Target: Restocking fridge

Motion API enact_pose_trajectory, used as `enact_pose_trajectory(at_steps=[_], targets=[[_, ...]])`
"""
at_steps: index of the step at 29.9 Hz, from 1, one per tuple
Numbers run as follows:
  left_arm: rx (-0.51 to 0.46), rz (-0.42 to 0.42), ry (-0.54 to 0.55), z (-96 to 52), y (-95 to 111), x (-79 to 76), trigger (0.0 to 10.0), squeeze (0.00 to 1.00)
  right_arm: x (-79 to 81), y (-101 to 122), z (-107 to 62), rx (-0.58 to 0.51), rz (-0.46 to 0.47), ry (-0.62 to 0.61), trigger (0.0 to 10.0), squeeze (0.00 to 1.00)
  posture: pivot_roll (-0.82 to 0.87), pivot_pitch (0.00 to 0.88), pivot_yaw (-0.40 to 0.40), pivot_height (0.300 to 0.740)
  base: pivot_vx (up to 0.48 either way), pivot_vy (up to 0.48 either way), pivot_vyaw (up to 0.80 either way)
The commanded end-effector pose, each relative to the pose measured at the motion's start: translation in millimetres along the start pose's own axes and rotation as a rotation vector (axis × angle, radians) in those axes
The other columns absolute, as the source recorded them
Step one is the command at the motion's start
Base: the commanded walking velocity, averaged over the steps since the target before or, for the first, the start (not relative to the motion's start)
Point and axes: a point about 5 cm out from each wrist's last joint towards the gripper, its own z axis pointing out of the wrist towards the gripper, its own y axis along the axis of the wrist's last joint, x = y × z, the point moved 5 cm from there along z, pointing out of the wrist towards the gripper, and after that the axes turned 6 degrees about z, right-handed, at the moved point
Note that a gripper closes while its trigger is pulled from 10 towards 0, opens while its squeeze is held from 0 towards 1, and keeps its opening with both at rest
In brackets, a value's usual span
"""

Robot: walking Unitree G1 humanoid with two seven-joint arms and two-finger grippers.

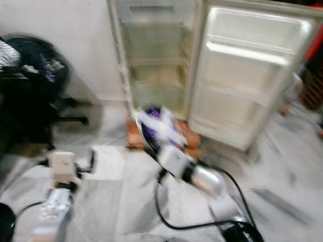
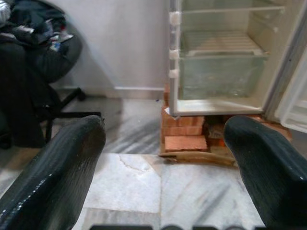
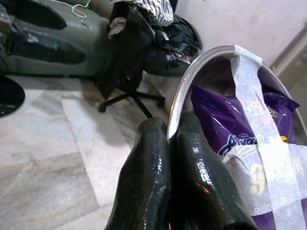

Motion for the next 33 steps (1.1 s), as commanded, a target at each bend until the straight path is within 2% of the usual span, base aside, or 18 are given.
enact_pose_trajectory(at_steps=[1, 8, 12, 14, 22, 25, 33], targets=[[-0.004, 0.016, 0.018, 1.2, 1, 9.2, 10.0, 0.00, -4.8, 17, 6.5, -0.061, -0.036, -0.010, 10.0, 0.00, 0.05, 0.000, -0.036, 0.740, 0.390, 0.277, 0.00], [-0.006, 0.020, 0.009, 1.7, 2, 7.3, 10.0, 0.00, -12.1, 14, 6.2, -0.048, -0.066, -0.050, 10.0, 0.00, 0.05, 0.000, -0.039, 0.740, 0.445, 0.071, 0.00], [-0.004, 0.023, -0.001, 0.6, 1, 5.8, 10.0, 0.00, -19.1, 4, 3.5, 0.003, -0.072, -0.099, 10.0, 0.00, 0.05, 0.000, -0.040, 0.740, 0.480, 0.000, 0.00], [0.000, 0.031, -0.015, -0.6, -1, 4.2, 10.0, 0.00, -26.1, -10, -0.8, 0.061, -0.048, -0.168, 10.0, 0.00, 0.05, 0.000, -0.037, 0.740, 0.480, 0.000, 0.00], [0.015, 0.036, -0.052, -0.3, -4, -0.5, 10.0, 0.00, -42.2, -35, -15.7, 0.171, -0.009, -0.352, 10.0, 0.00, 0.04, 0.000, -0.007, 0.740, 0.480, 0.000, 0.00], [0.014, 0.041, -0.070, 0.9, -3, -3.2, 10.0, 0.00, -43.9, -40, -20.2, 0.177, 0.039, -0.394, 10.0, 0.00, 0.03, 0.000, 0.003, 0.740, 0.480, 0.000, 0.00], [0.022, 0.037, -0.072, 2.1, -4, -3.1, 10.0, 0.00, -37.3, -43, -21.4, 0.189, 0.035, -0.382, 10.0, 0.00, 0.03, 0.000, -0.002, 0.740, 0.480, 0.000, 0.00]])
